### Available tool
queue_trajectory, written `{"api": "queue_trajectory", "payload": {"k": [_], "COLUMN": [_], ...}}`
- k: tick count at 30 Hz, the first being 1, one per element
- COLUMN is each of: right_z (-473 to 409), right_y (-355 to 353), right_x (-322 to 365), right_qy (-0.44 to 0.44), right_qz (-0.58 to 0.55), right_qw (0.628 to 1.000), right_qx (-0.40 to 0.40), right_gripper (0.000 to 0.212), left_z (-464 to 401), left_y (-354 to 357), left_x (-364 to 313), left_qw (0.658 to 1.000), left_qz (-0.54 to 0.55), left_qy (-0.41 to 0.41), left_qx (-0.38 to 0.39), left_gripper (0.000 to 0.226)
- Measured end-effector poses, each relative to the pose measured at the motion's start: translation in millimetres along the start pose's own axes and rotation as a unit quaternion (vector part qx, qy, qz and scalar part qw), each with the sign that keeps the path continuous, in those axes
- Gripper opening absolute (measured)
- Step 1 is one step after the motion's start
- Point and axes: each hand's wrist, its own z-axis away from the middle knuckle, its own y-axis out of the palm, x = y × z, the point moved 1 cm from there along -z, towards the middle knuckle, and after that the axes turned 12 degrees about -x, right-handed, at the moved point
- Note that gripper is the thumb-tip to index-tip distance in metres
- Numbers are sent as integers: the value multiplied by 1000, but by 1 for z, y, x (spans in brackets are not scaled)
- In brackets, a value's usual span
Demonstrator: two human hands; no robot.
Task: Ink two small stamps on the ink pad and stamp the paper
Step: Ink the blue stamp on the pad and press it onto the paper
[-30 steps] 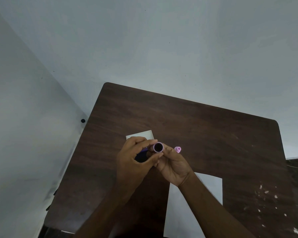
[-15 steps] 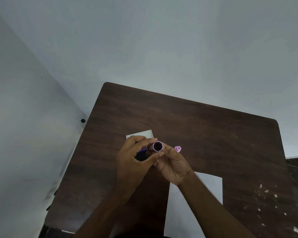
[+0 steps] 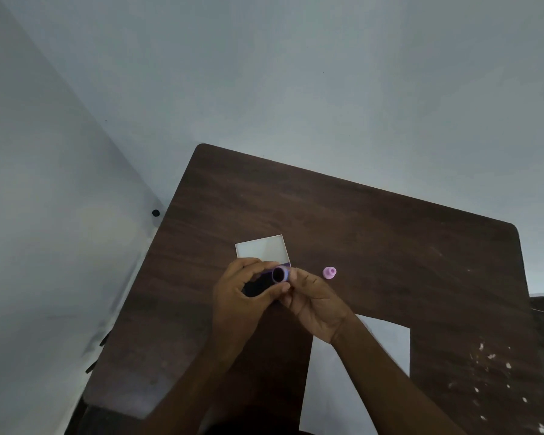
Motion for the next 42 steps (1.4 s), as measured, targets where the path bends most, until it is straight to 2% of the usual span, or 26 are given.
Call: {"api": "queue_trajectory", "payload": {"k": [2, 5, 9, 11, 15, 21, 23, 25, 27, 28, 30, 32, 35, 38, 41, 42], "right_z": [-4, -12, -25, -33, -50, -64, -66, -69, -70, -69, -60, -54, -57, -52, -20, -7], "right_y": [-5, -5, 4, 9, 14, 21, 23, 23, 25, 27, 31, 34, 41, 34, 11, 1], "right_x": [-1, -8, -29, -38, -51, -57, -60, -60, -60, -59, -62, -65, -58, -52, -58, -59], "right_qy": [-31, -113, -212, -226, -159, -89, -136, -97, -56, -92, -190, -223, -185, -86, -157, -161], "right_qz": [150, 405, 606, 650, 685, 755, 728, 735, 786, 800, 767, 736, 714, 729, 624, 590], "right_qw": [983, 877, 719, 683, 674, 619, 642, 641, 589, 570, 587, 608, 642, 642, 693, 707], "right_qx": [-105, -233, -266, -246, -226, -197, -199, -198, -176, -167, -173, -198, -208, -222, -326, -356], "right_gripper": [33, 19, 21, 19, 29, 47, 38, 45, 52, 45, 26, 24, 25, 40, 24, 20], "left_z": [2, 5, 4, 1, -2, -3, -3, -4, -4, -4, -4, -5, -5, -4, 1, 4], "left_y": [-1, -5, -3, -1, 3, 5, 5, 5, 5, 5, 5, 6, 7, 9, 10, 11], "left_x": [27, 68, 97, 100, 99, 99, 99, 98, 97, 96, 96, 94, 92, 91, 88, 85], "left_qw": [999, 987, 959, 949, 935, 941, 941, 940, 938, 938, 940, 940, 938, 933, 924, 925], "left_qz": [-36, -147, -260, -288, -325, -316, -316, -318, -321, -322, -318, -315, -319, -324, -343, -342], "left_qy": [-26, -43, -34, -26, 2, 9, 8, 4, 4, 6, 5, 1, -3, -3, 16, 33], "left_qx": [22, 50, 109, 128, 145, 123, 120, 125, 127, 125, 123, 127, 137, 158, 166, 161], "left_gripper": [50, 65, 98, 110, 113, 98, 96, 95, 93, 92, 89, 87, 87, 95, 113, 112]}}
